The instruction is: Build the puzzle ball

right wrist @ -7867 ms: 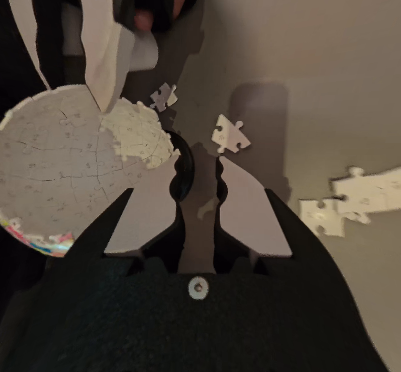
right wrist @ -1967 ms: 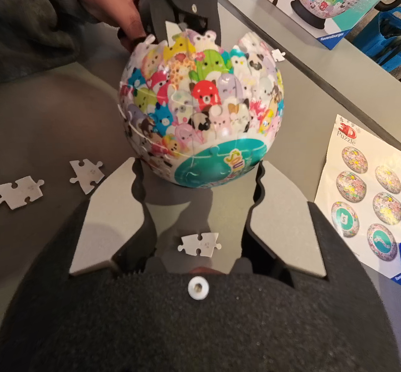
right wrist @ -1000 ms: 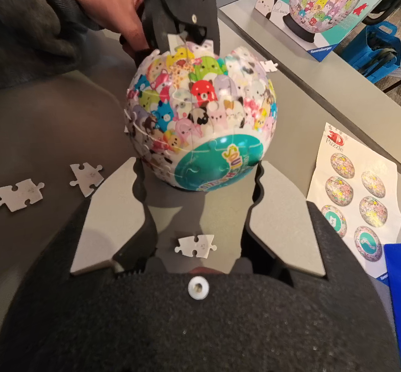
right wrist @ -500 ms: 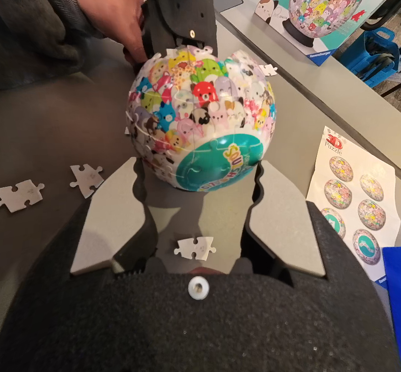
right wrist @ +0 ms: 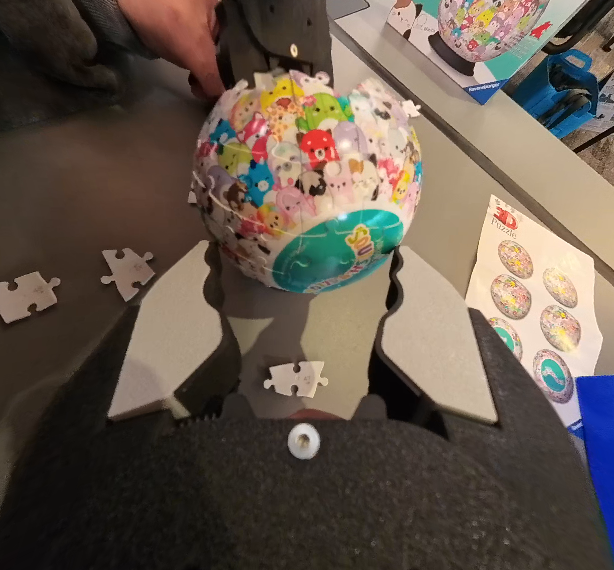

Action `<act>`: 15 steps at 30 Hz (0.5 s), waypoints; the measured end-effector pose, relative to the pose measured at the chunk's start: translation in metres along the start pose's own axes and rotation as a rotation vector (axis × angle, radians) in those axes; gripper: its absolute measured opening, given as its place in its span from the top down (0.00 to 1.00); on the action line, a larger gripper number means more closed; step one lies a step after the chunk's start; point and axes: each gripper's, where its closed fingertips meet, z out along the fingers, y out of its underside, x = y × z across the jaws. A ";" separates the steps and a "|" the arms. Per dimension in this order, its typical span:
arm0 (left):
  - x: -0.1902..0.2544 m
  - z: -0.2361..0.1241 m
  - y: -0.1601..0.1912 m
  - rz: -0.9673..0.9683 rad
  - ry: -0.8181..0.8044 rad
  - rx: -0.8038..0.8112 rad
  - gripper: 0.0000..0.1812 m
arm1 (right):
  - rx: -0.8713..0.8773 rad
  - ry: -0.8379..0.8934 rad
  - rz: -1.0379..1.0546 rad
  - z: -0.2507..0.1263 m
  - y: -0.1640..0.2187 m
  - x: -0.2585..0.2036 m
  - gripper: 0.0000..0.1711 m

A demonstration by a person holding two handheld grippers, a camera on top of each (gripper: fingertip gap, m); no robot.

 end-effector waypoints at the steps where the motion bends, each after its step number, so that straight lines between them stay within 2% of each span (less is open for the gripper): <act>1: 0.000 -0.004 -0.002 -0.008 0.006 0.017 0.99 | -0.001 0.003 -0.006 0.000 0.000 0.000 0.44; 3: 0.002 -0.013 -0.007 -0.037 0.040 0.064 0.95 | -0.003 0.008 -0.011 0.000 0.000 0.000 0.44; 5: 0.002 -0.021 -0.008 -0.066 0.052 0.092 0.95 | -0.004 0.008 -0.012 0.000 0.001 0.000 0.44; 8: 0.004 -0.021 0.001 -0.058 0.053 0.052 1.00 | -0.005 0.010 -0.012 0.000 0.001 0.000 0.44; 15: 0.006 -0.003 0.001 -0.014 0.043 -0.063 1.00 | -0.001 0.017 -0.013 0.001 0.000 0.000 0.44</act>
